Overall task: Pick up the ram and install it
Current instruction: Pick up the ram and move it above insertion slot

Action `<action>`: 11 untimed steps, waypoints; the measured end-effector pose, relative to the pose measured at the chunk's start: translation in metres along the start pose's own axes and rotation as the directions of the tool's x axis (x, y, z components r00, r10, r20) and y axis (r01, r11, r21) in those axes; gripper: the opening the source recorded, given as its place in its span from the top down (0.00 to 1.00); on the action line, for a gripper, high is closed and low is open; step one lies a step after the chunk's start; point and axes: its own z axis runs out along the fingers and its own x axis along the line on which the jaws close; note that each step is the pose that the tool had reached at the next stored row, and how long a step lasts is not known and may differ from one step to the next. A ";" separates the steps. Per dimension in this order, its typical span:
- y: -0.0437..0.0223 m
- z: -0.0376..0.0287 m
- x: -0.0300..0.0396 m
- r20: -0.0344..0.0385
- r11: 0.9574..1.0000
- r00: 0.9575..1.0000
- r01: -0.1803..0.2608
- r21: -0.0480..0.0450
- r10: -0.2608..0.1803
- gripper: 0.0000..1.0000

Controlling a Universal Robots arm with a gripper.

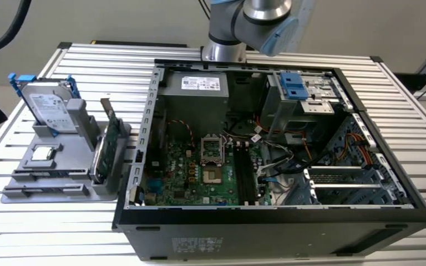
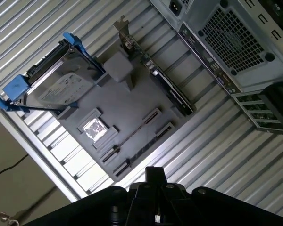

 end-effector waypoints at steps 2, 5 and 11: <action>-0.0001 0.0000 -0.0001 0.001 1.000 1.000 -0.016 0.000 0.016 1.00; -0.0002 0.0000 -0.0002 0.002 0.999 0.999 -0.041 0.001 0.041 1.00; -0.0004 0.0000 -0.0004 0.005 0.996 0.996 -0.092 0.001 0.092 1.00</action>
